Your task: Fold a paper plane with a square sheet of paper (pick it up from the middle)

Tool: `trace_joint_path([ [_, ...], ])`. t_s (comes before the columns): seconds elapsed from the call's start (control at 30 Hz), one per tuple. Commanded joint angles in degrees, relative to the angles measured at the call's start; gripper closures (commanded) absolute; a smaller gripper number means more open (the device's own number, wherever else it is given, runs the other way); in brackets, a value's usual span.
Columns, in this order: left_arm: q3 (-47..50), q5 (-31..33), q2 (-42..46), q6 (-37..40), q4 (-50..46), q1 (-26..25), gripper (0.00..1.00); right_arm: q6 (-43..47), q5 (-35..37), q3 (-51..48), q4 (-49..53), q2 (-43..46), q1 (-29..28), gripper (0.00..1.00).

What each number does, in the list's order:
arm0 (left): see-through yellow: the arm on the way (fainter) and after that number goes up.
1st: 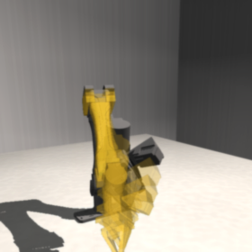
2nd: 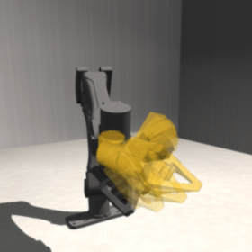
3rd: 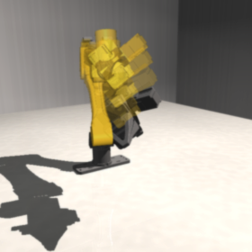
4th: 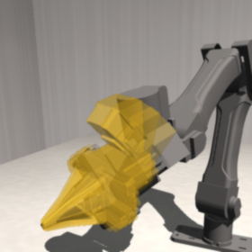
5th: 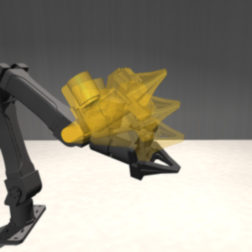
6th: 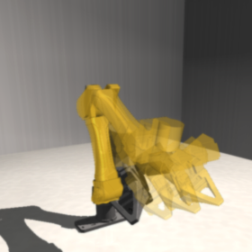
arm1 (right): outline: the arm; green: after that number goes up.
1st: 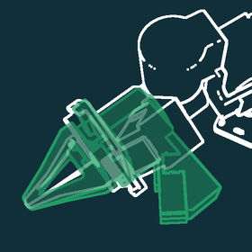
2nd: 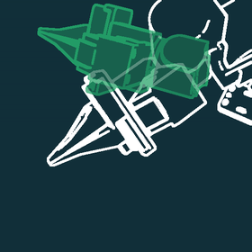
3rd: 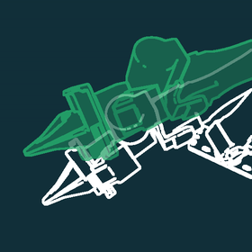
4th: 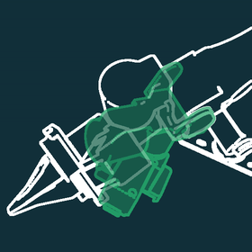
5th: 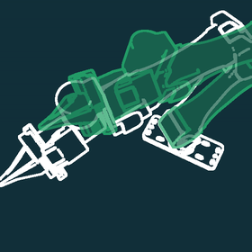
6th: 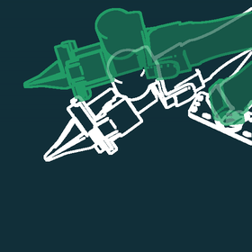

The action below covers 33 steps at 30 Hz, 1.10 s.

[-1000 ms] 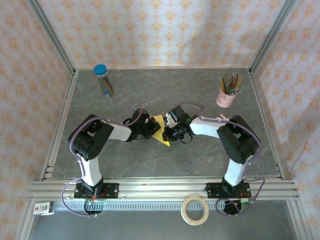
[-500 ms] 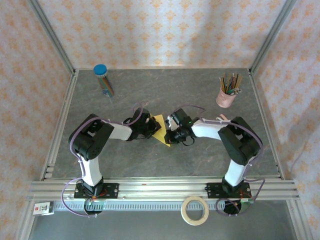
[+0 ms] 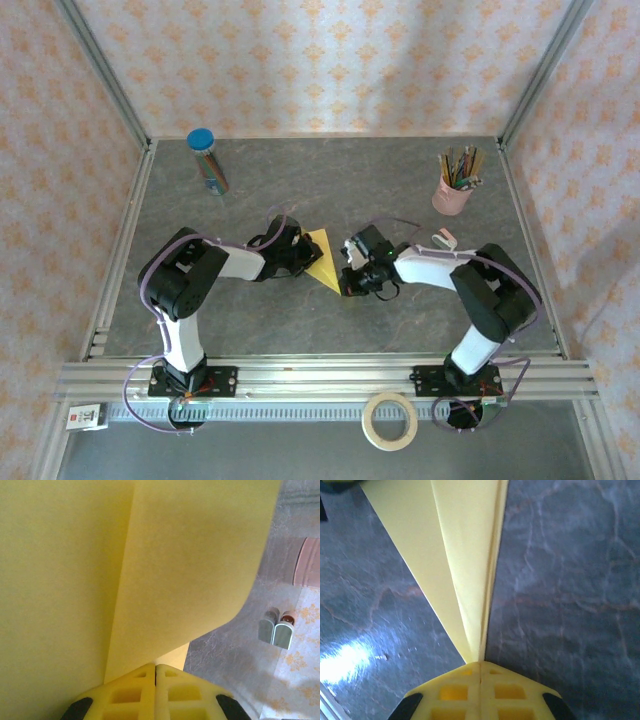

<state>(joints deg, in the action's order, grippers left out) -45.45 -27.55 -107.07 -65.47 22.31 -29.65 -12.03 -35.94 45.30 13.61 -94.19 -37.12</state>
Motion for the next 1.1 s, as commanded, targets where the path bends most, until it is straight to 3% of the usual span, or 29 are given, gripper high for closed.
trace_joint_path([
  [0.0,3.0,8.0,-5.6,2.0,-14.0,0.5,1.0,-0.9,1.5,-0.4,4.4,3.3,0.0,0.99],
  [0.17,3.0,6.7,-4.6,2.1,-12.1,0.2,0.99,-2.8,1.6,2.5,-0.9,4.7,0.0,0.98],
  [0.4,2.5,4.3,-2.8,1.8,-8.7,-0.5,0.97,-4.7,1.0,8.7,-3.7,-3.4,-0.1,0.98],
  [0.77,1.4,2.0,1.1,1.8,-2.9,-0.9,0.94,-2.9,5.0,10.6,-1.1,-9.4,-0.1,0.99],
  [1.07,1.4,1.6,6.6,8.0,2.1,-1.0,0.89,-1.9,8.2,9.7,1.8,-10.6,0.0,0.99],
])
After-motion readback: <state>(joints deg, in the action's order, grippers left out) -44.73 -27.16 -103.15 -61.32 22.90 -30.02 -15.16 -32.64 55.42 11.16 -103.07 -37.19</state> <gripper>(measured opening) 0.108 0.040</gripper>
